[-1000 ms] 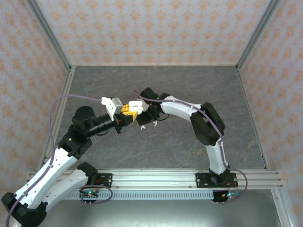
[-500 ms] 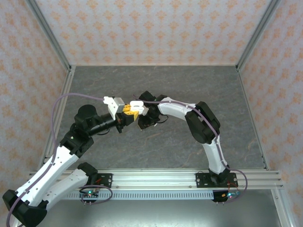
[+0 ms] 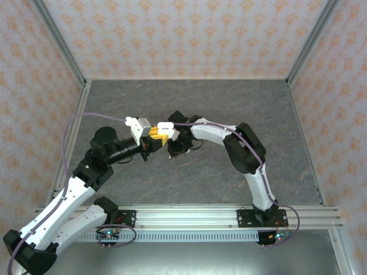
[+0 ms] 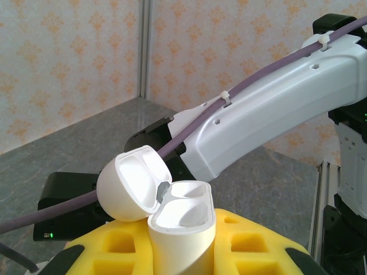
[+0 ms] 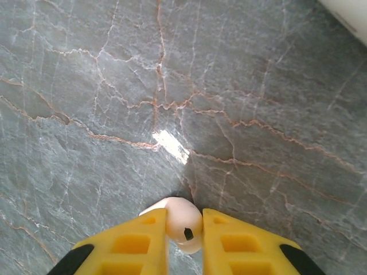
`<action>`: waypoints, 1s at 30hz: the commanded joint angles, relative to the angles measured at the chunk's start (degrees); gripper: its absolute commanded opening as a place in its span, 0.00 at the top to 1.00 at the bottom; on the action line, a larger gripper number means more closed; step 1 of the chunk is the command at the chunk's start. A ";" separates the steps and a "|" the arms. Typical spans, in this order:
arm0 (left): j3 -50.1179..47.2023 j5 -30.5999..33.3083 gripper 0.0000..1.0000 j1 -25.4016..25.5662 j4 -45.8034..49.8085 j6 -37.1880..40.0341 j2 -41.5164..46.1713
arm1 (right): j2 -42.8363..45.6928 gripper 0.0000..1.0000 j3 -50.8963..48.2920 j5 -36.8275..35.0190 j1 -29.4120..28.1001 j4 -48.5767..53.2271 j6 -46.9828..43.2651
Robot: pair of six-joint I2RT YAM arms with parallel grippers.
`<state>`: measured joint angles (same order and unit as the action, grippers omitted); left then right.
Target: Insert the wireless bluetooth earbuds into the charging case
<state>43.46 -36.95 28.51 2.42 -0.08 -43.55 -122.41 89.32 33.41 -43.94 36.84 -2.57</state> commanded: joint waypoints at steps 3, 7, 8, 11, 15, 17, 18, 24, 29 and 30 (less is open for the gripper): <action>1.30 0.91 0.99 0.48 -1.01 0.00 0.83 | 7.89 0.83 -3.37 -0.19 0.06 -1.72 0.89; 0.63 0.73 0.98 0.48 -2.40 -0.79 0.83 | 14.81 0.84 -5.19 -2.65 1.33 -1.09 0.98; 0.54 0.61 0.99 0.50 -2.70 -0.97 0.69 | 16.70 0.84 -5.76 -3.09 1.71 -1.07 1.01; 0.06 0.21 0.99 0.47 -3.94 -1.66 0.18 | 23.36 0.84 -7.80 -3.86 3.38 -1.30 1.72; -0.15 -0.66 0.99 0.49 -5.62 -2.47 -1.06 | 32.42 0.86 -9.72 -6.73 5.50 -0.88 2.05; -0.09 -1.15 0.99 0.49 -6.39 -2.81 -1.90 | 36.31 0.87 -9.93 -8.47 6.10 -0.26 1.21; -0.10 -1.38 0.98 0.49 -6.78 -2.89 -2.31 | 38.37 0.87 -9.70 -9.11 6.23 0.10 0.68; -0.12 -2.94 0.99 0.49 -9.47 -3.85 -4.85 | 45.88 0.88 -7.32 -9.93 6.32 0.98 -2.39; 0.25 -4.15 1.00 0.49 -10.26 -4.03 -6.91 | 49.52 0.88 -6.16 -9.13 6.24 -0.80 -4.31; 0.35 -4.59 1.00 0.49 -10.35 -4.05 -7.34 | 50.16 0.88 -6.13 -8.43 6.07 -1.46 -4.52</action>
<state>43.44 -39.22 28.51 -4.47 -3.20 -50.39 -74.46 81.34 24.86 -37.47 36.40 -5.04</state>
